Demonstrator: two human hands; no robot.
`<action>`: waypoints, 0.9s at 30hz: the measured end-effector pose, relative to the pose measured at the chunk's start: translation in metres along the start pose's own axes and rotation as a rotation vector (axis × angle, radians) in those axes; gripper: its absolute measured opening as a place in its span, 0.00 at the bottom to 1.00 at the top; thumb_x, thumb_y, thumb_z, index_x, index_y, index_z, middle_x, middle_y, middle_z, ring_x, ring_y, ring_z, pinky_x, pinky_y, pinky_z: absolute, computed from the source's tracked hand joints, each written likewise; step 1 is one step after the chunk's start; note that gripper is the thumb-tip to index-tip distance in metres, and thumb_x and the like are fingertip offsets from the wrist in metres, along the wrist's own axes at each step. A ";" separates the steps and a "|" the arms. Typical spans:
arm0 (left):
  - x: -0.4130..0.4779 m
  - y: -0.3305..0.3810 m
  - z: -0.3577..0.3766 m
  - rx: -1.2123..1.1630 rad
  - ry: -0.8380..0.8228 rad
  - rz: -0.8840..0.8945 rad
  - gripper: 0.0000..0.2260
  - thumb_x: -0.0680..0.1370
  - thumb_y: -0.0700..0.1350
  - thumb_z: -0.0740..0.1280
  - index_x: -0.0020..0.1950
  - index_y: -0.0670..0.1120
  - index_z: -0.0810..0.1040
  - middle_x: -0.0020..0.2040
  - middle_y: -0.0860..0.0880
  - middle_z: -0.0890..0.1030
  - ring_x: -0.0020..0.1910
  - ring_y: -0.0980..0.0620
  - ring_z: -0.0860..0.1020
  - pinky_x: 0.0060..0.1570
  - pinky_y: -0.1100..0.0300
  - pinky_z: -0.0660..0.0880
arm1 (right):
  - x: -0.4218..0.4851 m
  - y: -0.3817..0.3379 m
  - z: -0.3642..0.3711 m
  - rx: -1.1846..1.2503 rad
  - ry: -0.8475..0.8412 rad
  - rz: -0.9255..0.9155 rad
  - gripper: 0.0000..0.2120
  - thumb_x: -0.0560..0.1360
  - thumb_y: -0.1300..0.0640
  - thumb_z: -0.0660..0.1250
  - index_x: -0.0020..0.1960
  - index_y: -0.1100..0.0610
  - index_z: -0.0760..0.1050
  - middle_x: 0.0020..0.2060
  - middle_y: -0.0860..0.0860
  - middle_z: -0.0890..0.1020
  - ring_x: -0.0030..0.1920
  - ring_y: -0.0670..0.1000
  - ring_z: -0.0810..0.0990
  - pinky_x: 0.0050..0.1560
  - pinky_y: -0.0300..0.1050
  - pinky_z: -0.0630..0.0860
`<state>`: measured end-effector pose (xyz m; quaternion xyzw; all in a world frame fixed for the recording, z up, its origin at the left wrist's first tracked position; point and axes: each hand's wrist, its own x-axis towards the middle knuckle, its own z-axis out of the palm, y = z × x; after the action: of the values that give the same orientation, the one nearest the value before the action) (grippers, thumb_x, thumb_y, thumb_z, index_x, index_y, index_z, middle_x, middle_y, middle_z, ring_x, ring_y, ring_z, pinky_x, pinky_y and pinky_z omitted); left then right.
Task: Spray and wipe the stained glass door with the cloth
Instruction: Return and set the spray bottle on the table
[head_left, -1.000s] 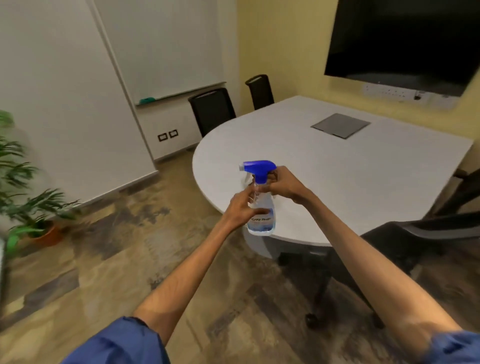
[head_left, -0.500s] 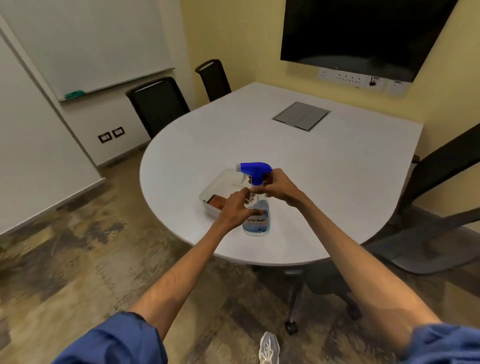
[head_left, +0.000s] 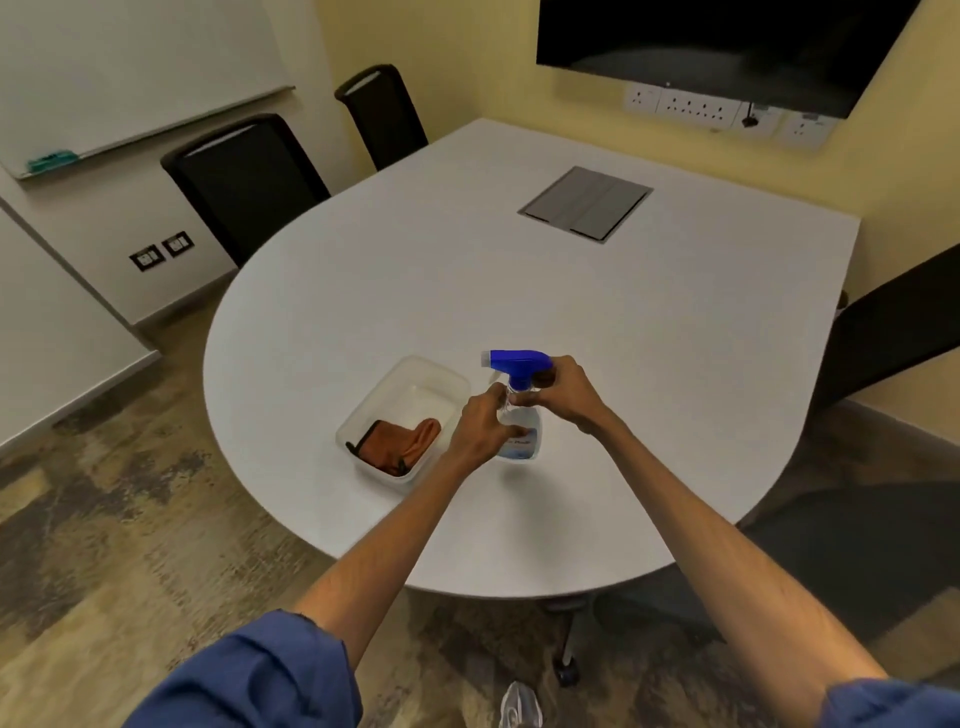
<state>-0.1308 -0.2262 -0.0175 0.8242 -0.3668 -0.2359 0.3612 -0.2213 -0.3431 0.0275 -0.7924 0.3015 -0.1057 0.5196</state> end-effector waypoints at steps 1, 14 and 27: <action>0.007 -0.002 0.003 -0.008 -0.003 -0.011 0.22 0.73 0.49 0.76 0.60 0.40 0.74 0.57 0.43 0.82 0.54 0.44 0.81 0.56 0.56 0.76 | 0.006 0.003 0.000 0.012 0.004 0.014 0.23 0.69 0.64 0.78 0.62 0.65 0.78 0.53 0.62 0.84 0.56 0.61 0.83 0.61 0.56 0.79; 0.052 -0.035 0.026 -0.077 -0.129 -0.046 0.20 0.75 0.45 0.75 0.62 0.39 0.73 0.55 0.41 0.82 0.53 0.42 0.82 0.58 0.52 0.79 | 0.034 0.032 0.027 0.085 0.143 0.198 0.25 0.71 0.65 0.76 0.66 0.66 0.75 0.58 0.62 0.82 0.60 0.59 0.80 0.65 0.53 0.77; 0.049 -0.053 0.017 -0.192 -0.222 -0.029 0.33 0.74 0.44 0.76 0.75 0.41 0.65 0.71 0.43 0.74 0.68 0.44 0.74 0.69 0.52 0.70 | 0.020 0.041 0.043 0.189 0.175 0.165 0.35 0.68 0.65 0.79 0.71 0.59 0.69 0.64 0.53 0.78 0.66 0.55 0.76 0.63 0.47 0.74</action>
<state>-0.0886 -0.2464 -0.0744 0.7600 -0.3683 -0.3650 0.3919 -0.2003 -0.3338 -0.0308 -0.7003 0.3984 -0.1590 0.5705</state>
